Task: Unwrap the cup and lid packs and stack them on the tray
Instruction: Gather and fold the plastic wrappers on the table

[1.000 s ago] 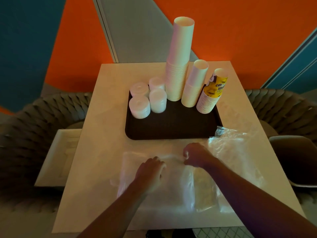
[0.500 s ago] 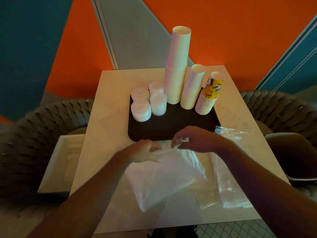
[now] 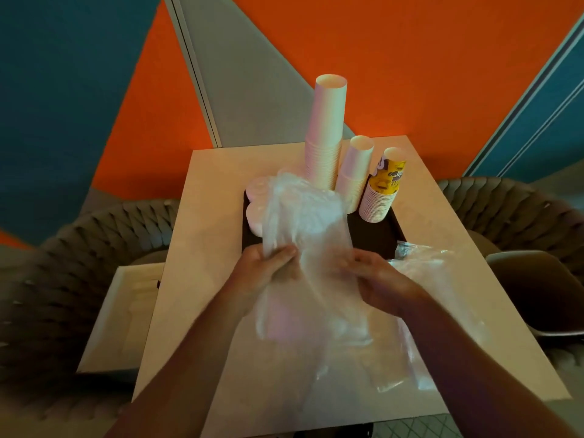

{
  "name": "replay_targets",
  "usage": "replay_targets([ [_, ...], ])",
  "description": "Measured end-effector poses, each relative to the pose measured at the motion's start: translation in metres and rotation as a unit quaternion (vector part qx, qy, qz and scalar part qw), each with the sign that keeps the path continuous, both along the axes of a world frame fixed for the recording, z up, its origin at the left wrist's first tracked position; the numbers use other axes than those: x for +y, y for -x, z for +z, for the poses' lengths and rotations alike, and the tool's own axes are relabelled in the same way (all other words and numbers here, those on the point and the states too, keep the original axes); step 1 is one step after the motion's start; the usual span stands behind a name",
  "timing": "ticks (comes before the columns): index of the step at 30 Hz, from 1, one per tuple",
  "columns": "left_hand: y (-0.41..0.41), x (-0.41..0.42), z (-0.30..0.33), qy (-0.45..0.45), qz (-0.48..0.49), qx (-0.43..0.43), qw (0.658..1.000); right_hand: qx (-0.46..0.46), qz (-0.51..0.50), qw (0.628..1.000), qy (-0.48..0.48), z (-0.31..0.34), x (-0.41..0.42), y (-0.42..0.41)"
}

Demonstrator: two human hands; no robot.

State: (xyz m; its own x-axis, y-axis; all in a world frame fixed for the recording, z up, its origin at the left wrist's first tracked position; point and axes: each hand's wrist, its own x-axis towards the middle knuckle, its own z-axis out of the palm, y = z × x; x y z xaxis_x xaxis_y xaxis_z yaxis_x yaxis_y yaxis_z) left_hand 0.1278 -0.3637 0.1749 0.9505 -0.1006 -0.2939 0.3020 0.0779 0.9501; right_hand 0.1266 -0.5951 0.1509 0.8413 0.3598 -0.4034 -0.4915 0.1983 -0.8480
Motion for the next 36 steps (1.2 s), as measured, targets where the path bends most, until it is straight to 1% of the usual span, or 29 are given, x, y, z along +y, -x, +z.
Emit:
replay_targets([
  [5, 0.001, 0.005, 0.016, -0.023, 0.02, -0.044, 0.999, -0.034, -0.035, 0.998, 0.048, 0.029, 0.005, -0.011],
  [10, -0.002, 0.017, 0.033, -0.073, -0.064, -0.074, 0.993, -0.069, -0.037, 0.996, 0.053, 0.049, 0.0, -0.021],
  [13, -0.006, 0.024, 0.044, -0.121, -0.098, -0.111, 0.982, -0.067, -0.024, 0.996, 0.056, 0.059, -0.004, -0.026],
  [15, -0.007, 0.025, 0.054, -0.135, -0.111, -0.13, 0.976, -0.062, -0.021, 0.996, 0.059, 0.065, -0.01, -0.029],
  [21, -0.01, 0.031, 0.063, -0.124, -0.057, -0.133, 0.982, -0.094, -0.024, 0.991, 0.088, 0.086, -0.018, -0.034],
  [23, -0.011, 0.033, 0.066, -0.116, -0.076, -0.143, 0.98, -0.109, -0.016, 0.989, 0.099, 0.092, -0.02, -0.035],
  [25, -0.009, 0.035, 0.072, -0.099, -0.098, -0.154, 0.978, -0.117, -0.011, 0.99, 0.082, 0.098, -0.02, -0.036],
  [27, -0.006, 0.036, 0.08, -0.079, -0.114, -0.131, 0.982, -0.129, -0.018, 0.99, 0.062, 0.102, -0.02, -0.036],
  [28, -0.007, 0.038, 0.082, -0.06, -0.12, -0.114, 0.984, -0.136, -0.025, 0.987, 0.077, 0.102, -0.021, -0.037],
  [30, -0.01, 0.04, 0.085, 0.007, -0.154, -0.077, 0.985, -0.141, -0.048, 0.982, 0.118, 0.1, -0.027, -0.043],
  [31, -0.011, 0.041, 0.088, 0.038, -0.165, -0.054, 0.984, -0.142, -0.045, 0.981, 0.126, 0.101, -0.029, -0.047],
  [32, -0.011, 0.04, 0.092, 0.049, -0.176, -0.03, 0.983, -0.148, -0.021, 0.98, 0.129, 0.105, -0.029, -0.048],
  [34, -0.013, 0.034, 0.098, 0.023, -0.205, 0.005, 0.978, -0.168, 0.057, 0.976, 0.124, 0.113, -0.026, -0.051],
  [36, -0.015, 0.023, 0.104, -0.025, -0.262, -0.001, 0.965, -0.163, 0.097, 0.973, 0.131, 0.117, -0.019, -0.054],
])
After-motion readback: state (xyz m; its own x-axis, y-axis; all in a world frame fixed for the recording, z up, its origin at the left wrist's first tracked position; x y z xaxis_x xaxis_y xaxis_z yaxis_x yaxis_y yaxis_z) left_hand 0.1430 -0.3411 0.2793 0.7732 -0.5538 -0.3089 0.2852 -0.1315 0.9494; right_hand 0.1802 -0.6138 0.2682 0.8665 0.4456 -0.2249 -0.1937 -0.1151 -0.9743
